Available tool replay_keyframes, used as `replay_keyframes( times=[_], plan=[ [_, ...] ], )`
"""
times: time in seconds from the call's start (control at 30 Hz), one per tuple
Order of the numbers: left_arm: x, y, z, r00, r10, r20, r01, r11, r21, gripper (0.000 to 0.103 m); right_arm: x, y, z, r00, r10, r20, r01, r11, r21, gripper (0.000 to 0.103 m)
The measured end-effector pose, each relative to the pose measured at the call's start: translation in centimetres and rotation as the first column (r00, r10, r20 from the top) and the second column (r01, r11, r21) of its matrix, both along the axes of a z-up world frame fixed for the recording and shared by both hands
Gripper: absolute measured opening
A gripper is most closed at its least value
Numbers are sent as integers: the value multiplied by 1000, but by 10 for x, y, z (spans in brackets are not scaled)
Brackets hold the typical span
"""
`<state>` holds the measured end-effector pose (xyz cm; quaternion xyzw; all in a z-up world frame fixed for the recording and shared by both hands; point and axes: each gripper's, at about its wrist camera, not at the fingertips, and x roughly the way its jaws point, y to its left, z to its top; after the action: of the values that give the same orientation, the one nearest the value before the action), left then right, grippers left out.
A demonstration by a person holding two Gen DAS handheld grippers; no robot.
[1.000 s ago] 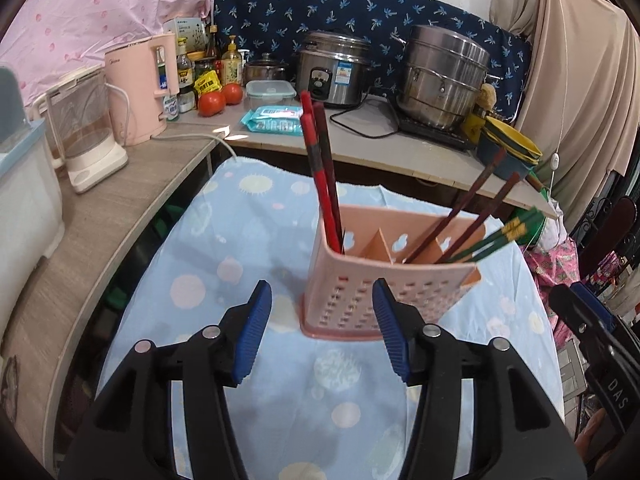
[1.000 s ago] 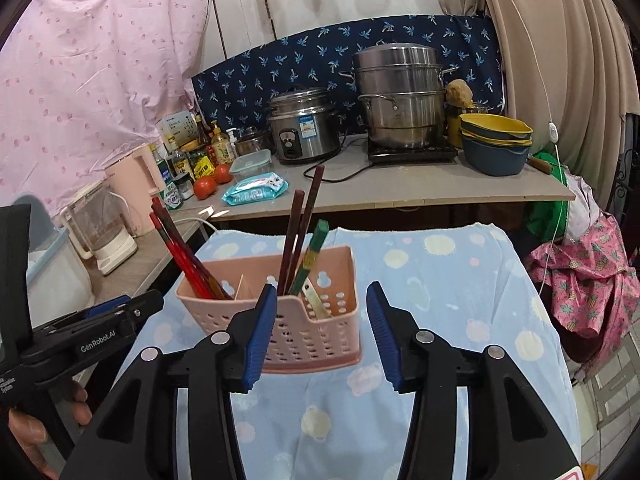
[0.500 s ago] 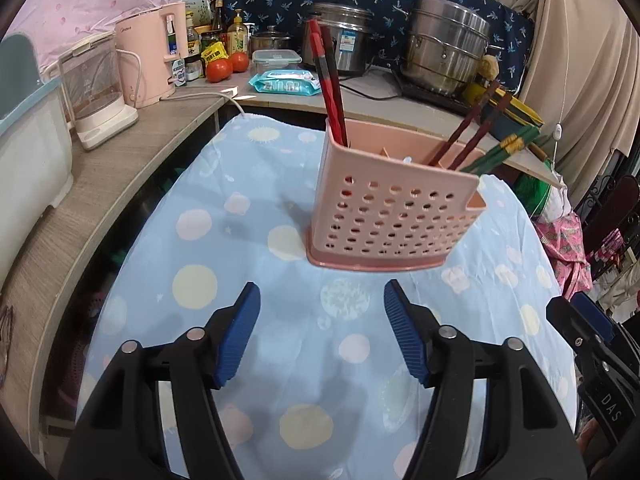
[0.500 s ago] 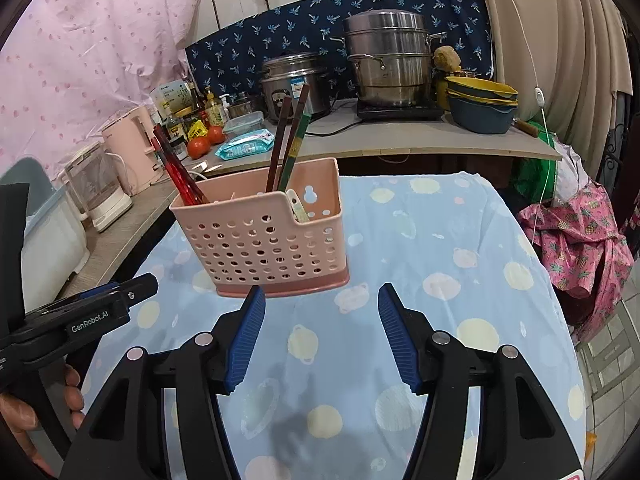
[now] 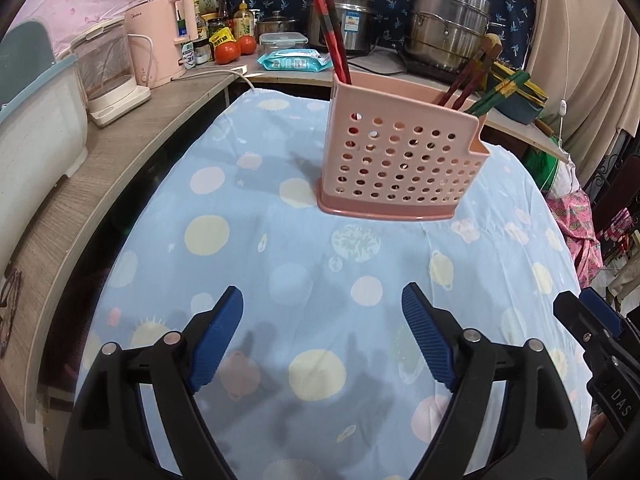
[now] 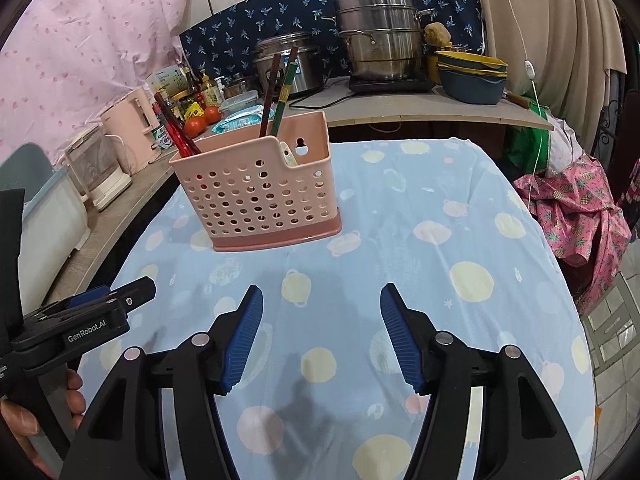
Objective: Organize utensils
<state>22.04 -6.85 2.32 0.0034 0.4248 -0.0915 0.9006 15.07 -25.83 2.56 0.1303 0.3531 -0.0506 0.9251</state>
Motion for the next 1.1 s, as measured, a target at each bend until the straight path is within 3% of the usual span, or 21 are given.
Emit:
replay_keyframes(
  times=[0.37,0.67,0.7,1.1],
  plan=[
    [-11,2,-4,1000,17,-6,-17,1000,20,87,-11,10,-4,1000,19,-16,-20,999,-42,66],
    [-17,6,4,999,39,15,-39,999,34,93,-18,13,-2,1000,9,0,-9,999,-30,80],
    [-17,6,5,999,40,16,-41,999,34,93,-18,13,-2,1000,14,2,-14,1000,-22,86],
    [-22,4,8,999,33,37,-35,998,55,94,-23,22,4,1000,13,22,-11,996,-85,87]
  ],
)
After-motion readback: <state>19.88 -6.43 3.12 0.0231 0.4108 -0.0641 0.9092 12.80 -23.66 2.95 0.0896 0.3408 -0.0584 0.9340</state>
